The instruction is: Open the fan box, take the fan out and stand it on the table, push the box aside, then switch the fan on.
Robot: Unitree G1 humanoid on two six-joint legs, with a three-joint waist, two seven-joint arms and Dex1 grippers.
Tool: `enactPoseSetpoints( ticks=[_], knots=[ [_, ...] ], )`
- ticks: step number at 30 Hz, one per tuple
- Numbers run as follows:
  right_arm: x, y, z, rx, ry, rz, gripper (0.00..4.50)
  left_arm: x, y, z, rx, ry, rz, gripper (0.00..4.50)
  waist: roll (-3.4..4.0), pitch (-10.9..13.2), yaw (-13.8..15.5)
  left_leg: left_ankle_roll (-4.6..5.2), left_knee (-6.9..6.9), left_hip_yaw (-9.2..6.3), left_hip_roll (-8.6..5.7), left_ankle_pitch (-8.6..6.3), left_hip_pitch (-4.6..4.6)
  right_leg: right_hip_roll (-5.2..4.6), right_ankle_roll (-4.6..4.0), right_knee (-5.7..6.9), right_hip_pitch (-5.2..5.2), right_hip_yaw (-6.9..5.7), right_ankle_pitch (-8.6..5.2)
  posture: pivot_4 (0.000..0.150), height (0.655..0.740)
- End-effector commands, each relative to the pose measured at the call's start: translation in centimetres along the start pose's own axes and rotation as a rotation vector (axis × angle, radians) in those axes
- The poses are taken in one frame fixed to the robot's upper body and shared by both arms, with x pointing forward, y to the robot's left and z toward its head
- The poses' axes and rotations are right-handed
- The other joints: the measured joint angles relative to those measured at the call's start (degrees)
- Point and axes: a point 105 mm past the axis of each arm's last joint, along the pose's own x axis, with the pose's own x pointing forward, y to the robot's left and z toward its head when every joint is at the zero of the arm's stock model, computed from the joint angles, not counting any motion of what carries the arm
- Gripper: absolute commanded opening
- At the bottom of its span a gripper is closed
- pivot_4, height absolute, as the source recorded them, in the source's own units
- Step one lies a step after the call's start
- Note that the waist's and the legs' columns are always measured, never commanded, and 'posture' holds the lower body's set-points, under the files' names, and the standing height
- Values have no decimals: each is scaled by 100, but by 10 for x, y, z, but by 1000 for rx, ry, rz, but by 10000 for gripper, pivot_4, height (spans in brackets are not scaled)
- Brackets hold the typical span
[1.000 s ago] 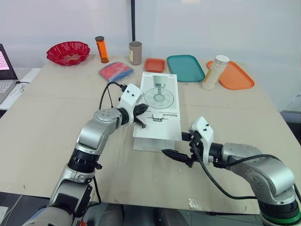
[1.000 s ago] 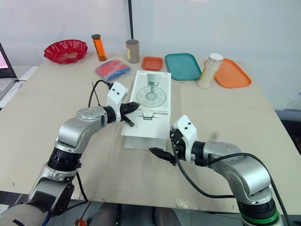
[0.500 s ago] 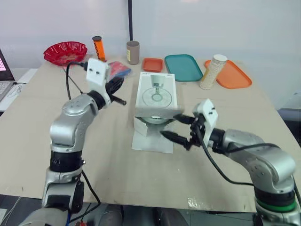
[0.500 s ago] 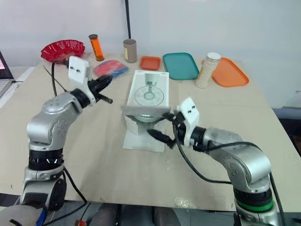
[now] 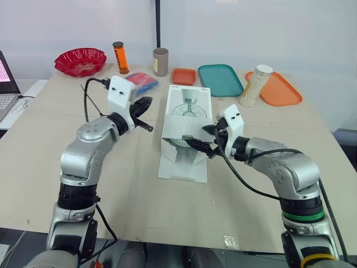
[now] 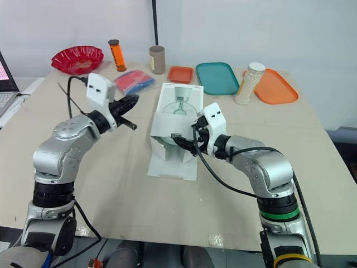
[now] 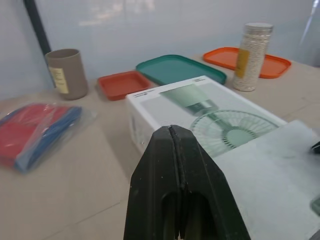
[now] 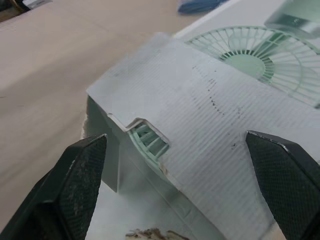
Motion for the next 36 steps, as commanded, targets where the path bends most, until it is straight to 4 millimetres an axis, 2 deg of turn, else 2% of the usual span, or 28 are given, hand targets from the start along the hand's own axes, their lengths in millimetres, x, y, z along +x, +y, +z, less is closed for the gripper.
enactPoseSetpoints(
  ticks=[1, 5, 8, 11, 17, 22, 23, 24, 26, 28, 30, 31, 32, 34, 36],
  knots=[
    [-1, -9, 4, 21, 1, -60, 45000, 4, -23, 10, 25, -22, -118, 180, 0, 0, -3, 0, 0, 0, 0, 0, 0, 0, 0, 0, 0, 0, 0, 1500, 7400],
    [-1, -10, 3, 57, 5, -75, 45000, 6, -28, 3, 41, 14, -150, 180, 0, 0, -15, 0, -1, 0, 2, 0, 3, 3, -1, 3, -1, 1, 1, 1500, 7400],
    [-2, -9, 3, 48, 4, -76, 45000, 16, -37, -23, 67, 154, -195, 180, 1, -1, -17, 0, 0, 0, 1, 0, 5, 3, -1, 3, 1, 1, 1, 1500, 7400],
    [-3, -7, 9, 19, -18, -77, 45000, 22, -38, -31, 68, 193, -195, 180, 1, 0, -12, 0, 0, 0, -2, 0, 5, 1, 0, 2, 3, 1, 0, 1500, 7400],
    [-13, 9, 24, -23, -79, -35, 45000, 28, -47, -46, 76, 256, -229, 180, 2, 0, -15, 1, -3, 0, 0, 0, -9, 3, 0, 2, -14, 1, 0, 1500, 7400],
    [-20, 30, 28, -74, -98, 22, 45000, 30, -45, -46, 78, 256, -223, 180, 2, 0, -15, 1, -3, -1, 0, 0, -9, 3, 0, 2, -15, 1, 0, 1500, 7400],
    [-20, 37, 26, -76, -94, 37, 41102, 30, -45, -46, 79, 258, -222, 0, 2, 0, -15, 1, -3, -1, 0, 0, -9, 3, 0, 3, -15, 1, 0, 1500, 7400],
    [-20, 42, 24, -77, -91, 48, 40109, 30, -44, -47, 80, 260, -220, 0, 1, 0, -15, 1, -2, -1, 0, 0, -9, 3, 0, 3, -14, 1, 0, 1500, 7400],
    [-21, 50, 16, -82, -61, 63, 30155, 30, -44, -47, 80, 263, -217, 0, 1, 0, -16, 1, -2, -1, 0, 0, -9, 3, 0, 4, -14, 1, 0, 1500, 7400],
    [-20, 49, 10, -81, -24, 43, 21368, 30, -43, -47, 81, 265, -215, 0, 2, 0, -15, 1, -2, -1, 0, 0, -9, 2, 0, 3, -14, 1, 0, 1500, 7400],
    [-18, 48, 6, -75, -5, 34, 16322, 30, -43, -48, 83, 267, -214, 0, 1, 0, -16, 1, -2, -1, 0, 0, -9, 2, 0, 3, -15, 1, 0, 1500, 7400],
    [-17, 49, 3, -75, 5, 38, 9855, 30, -43, -48, 83, 267, -214, 0, 1, 0, -15, 1, -2, -1, 0, 0, -8, 2, 0, 4, -14, 1, 0, 1500, 7400],
    [-16, 50, 0, -74, 20, 34, 7771, 30, -43, -48, 84, 268, -213, 0, 1, 0, -16, 1, -2, -1, 0, 0, -8, 3, 0, 4, -14, 1, 0, 1500, 7400],
    [-13, 46, -8, -66, 51, 4, 398, 30, -43, -48, 83, 268, -211, 0, 1, 0, -16, 1, -2, -1, 0, 0, -8, 2, 0, 4, -14, 1, 0, 1500, 7400],
    [-9, 41, -10, -45, 59, -27, 398, 29, -43, -49, 89, 267, -212, 0, 1, 0, -16, 1, -2, -1, 0, 0, -9, 2, 0, 3, -14, 1, 0, 1500, 7400]
  ],
)
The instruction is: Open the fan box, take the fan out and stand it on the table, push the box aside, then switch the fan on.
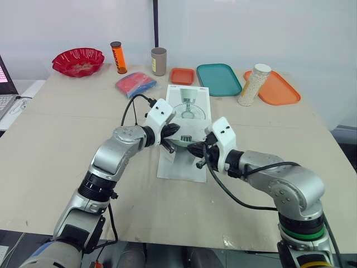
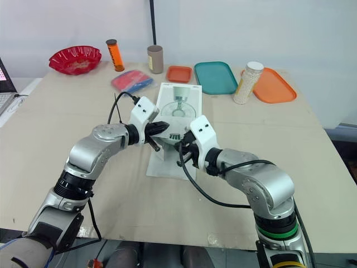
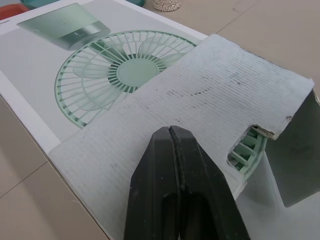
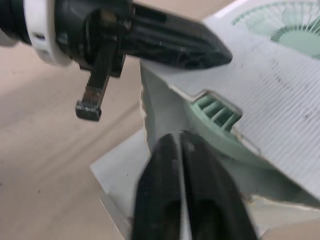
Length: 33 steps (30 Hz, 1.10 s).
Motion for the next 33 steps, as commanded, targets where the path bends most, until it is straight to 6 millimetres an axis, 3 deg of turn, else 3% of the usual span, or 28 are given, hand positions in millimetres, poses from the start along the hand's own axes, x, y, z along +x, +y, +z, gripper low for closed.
enactPoseSetpoints(
  ticks=[1, 5, 13, 19, 25, 29, 33],
  knots=[
    [6, -7, -1, 20, 2, -69, 398, -2, 2, 7, 45, -18, 11, 0, 0, 0, 0, 0, 0, 0, 0, 0, 0, 0, 0, 1, 0, 0, 0, 1500, 7400],
    [9, -7, 3, 47, -1, -88, 398, -1, 1, 7, 49, -18, 9, 0, 0, 0, -1, 0, 0, 0, 1, 0, 1, 1, 0, 2, 0, 1, 0, 1500, 7400],
    [-1, -20, -12, 89, 62, -195, 398, 0, -1, 7, 45, -28, -2, 0, 0, 0, -1, 0, 0, 0, 0, 0, -1, 0, 0, 0, -1, 0, 0, 1500, 7400],
    [-25, -35, -25, 136, 105, -302, 398, 1, -2, 8, 42, -36, -7, 0, 0, 0, 0, 0, 0, 0, 0, 0, -2, -1, 0, 0, -2, 0, 0, 1500, 7400],
    [-45, -58, -39, 43, 169, -417, 398, 2, -6, 6, 37, -36, -19, 0, 1, -1, 0, 0, 0, 1, -2, 0, -2, -1, 1, -1, -2, 1, 0, 1500, 7400],
    [-32, -74, -29, -121, 100, -444, 398, 4, -6, 7, 39, -38, -19, 0, 1, -1, -20, 1, 0, 3, -1, 0, 2, 2, 1, 0, -2, 4, 0, 1500, 7400],
    [-13, -81, -21, -108, 37, -407, 398, 3, -5, 8, 35, -43, -14, 0, 1, -1, -17, 1, -2, 7, 1, 0, 4, 5, 0, 0, -1, 8, 0, 1500, 7400]
  ],
)
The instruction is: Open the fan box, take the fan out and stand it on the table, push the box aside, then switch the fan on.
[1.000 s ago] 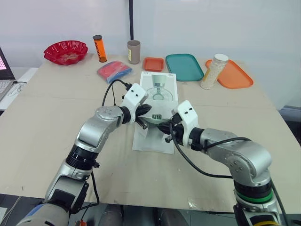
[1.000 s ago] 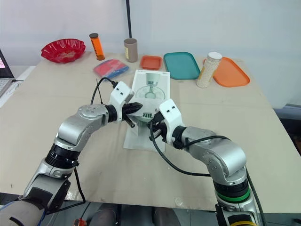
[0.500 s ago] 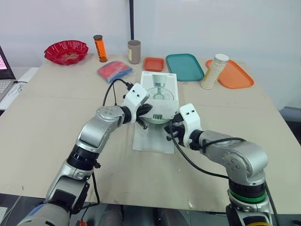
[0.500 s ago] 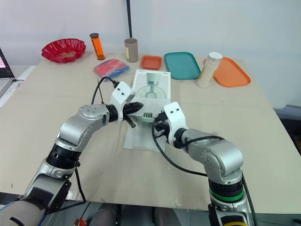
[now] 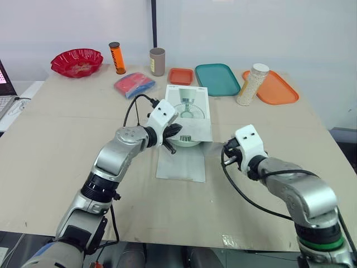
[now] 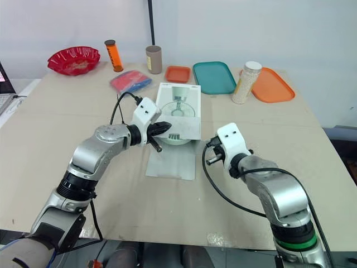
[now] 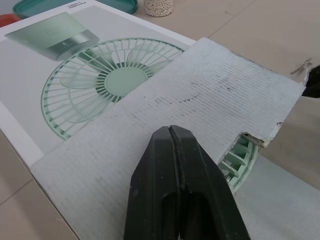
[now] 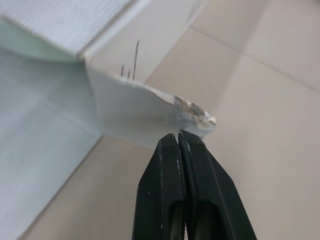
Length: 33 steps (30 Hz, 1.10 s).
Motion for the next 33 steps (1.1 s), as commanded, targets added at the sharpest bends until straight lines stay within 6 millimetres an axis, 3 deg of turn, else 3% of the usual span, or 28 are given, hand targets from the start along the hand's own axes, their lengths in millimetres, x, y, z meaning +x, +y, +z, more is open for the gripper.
enactPoseSetpoints(
  ticks=[1, 13, 19, 22, 27, 33],
  knots=[
    [10, 3, 24, -30, -113, 32, 398, -2, 1, 7, 14, -24, 10, 0, 0, 0, 5, 0, 0, 0, 0, 0, -1, -1, 0, 0, 0, 0, 0, 1500, 7400],
    [18, 19, 39, -43, -188, 162, 398, -5, 4, 5, 2, -19, 33, 0, 0, 0, 7, -1, 0, -1, 0, 0, -1, -2, -1, 1, 0, -1, 0, 1500, 7400],
    [3, -3, 43, -72, -205, 72, 398, -5, 4, 5, 0, -20, 34, 0, 0, 0, 18, -1, 1, -1, 0, 0, -2, -3, -1, 1, 0, -2, 0, 1500, 7400],
    [-9, -8, 62, -103, -283, 38, 398, -4, 3, 4, -6, -16, 33, 0, 0, 0, 17, -1, 1, -1, 0, 0, -2, -3, -1, 1, 0, -2, 0, 1500, 7400],
    [-13, 7, 83, -82, -370, 88, 398, -3, 2, 5, -5, -15, 24, 0, 1, 0, 9, -1, 1, -1, 1, 1, 1, -1, -1, 2, 1, -2, 1, 1500, 7400],
    [-1, 27, 76, -30, -335, 174, 398, -7, 4, 14, -13, -43, 39, 0, 1, 0, 16, -1, 2, -2, -1, 1, -2, -6, -1, 1, 1, -3, 0, 1500, 7400]
  ],
)
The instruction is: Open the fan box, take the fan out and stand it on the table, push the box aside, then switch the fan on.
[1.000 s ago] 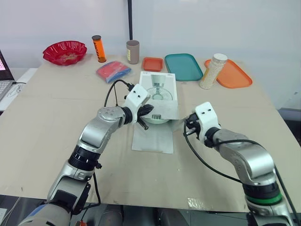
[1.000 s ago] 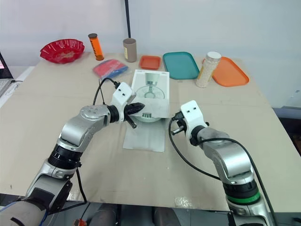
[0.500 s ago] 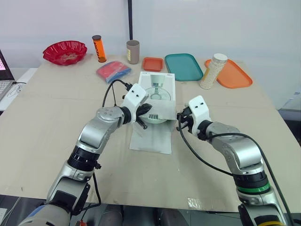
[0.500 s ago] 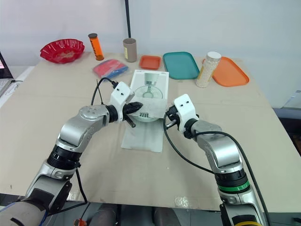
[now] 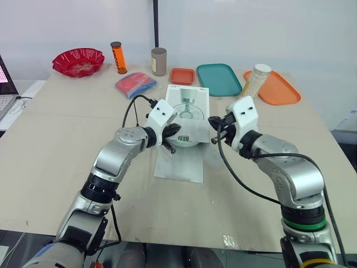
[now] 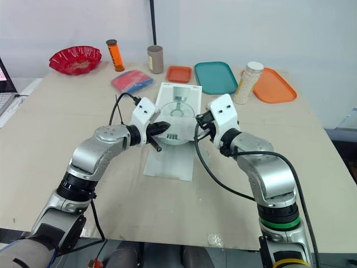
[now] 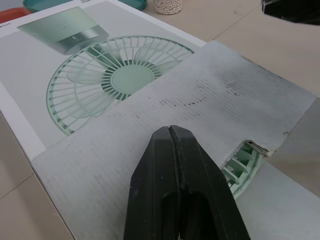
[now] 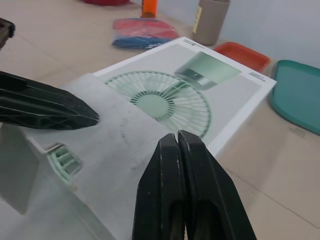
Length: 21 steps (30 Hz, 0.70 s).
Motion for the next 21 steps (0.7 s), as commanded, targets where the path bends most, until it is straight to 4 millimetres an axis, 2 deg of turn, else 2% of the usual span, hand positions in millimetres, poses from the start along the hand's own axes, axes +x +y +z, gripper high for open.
enactPoseSetpoints(
  ticks=[1, 6, 11, 17, 21],
  knots=[
    [6, 10, 3, 29, -12, 46, 398, -9, 4, 17, 13, -53, 22, 0, 0, 0, 0, 0, 0, 0, 0, 0, 0, 0, 0, 0, 0, 0, 0, 1500, 7400],
    [14, 13, -17, 62, 63, 61, 398, -31, 10, 37, 19, -88, 55, 0, 0, 0, -3, 0, 0, -1, 2, 0, 1, 2, 0, 2, -1, 0, 0, 1500, 7400],
    [15, 12, -30, 56, 116, 66, 398, -43, 0, 38, -12, -89, 22, 0, 0, 0, -2, 0, 0, -1, 2, 0, 2, 1, 0, 1, 1, -1, 0, 1500, 7400],
    [15, 9, -36, 51, 144, 63, 398, -48, -35, 15, -9, 20, -133, 0, 0, 0, -3, 0, 1, -2, 3, 0, 7, 2, 0, 2, 6, -1, 0, 1500, 7400],
    [15, 11, -39, 44, 157, 74, 398, -40, -40, -2, -11, 81, -133, 0, 0, 0, -1, -1, 2, -2, 1, 0, 10, 0, 0, 2, 12, -1, 0, 1500, 7400]
  ],
)
